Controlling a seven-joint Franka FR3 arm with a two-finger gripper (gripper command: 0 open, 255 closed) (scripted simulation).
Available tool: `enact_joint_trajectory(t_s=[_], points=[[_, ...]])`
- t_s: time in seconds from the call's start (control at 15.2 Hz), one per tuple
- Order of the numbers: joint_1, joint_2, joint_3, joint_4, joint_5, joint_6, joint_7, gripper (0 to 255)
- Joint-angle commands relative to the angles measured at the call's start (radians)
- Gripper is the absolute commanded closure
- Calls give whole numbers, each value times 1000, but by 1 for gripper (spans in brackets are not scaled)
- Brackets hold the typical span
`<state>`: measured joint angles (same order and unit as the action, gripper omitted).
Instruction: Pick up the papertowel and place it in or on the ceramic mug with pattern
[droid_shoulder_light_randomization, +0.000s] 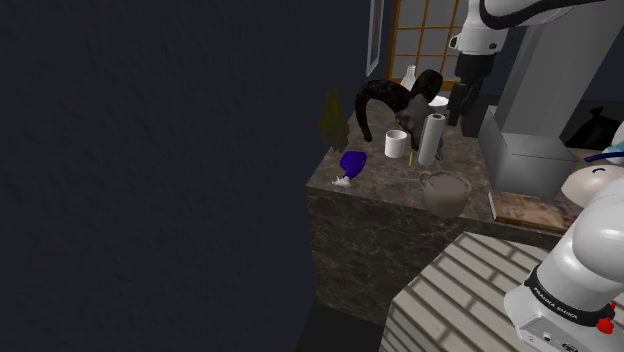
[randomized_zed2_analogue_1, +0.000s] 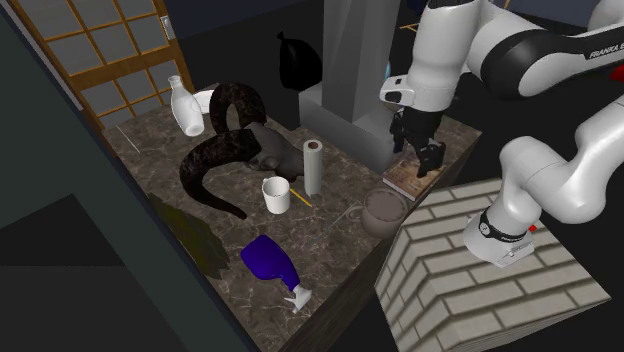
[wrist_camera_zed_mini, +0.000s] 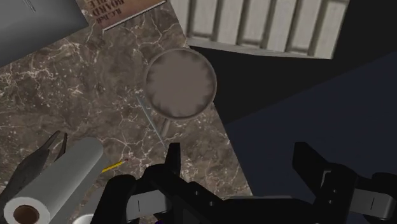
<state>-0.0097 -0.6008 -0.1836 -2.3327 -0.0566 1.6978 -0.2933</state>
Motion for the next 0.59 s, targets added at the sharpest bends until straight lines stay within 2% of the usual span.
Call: enact_joint_trajectory(t_s=[0.0,0.53], points=[[-9,67,-41,27,-15,38,-48,0],[-28,336,-169,184,-7,139,-210,0]])
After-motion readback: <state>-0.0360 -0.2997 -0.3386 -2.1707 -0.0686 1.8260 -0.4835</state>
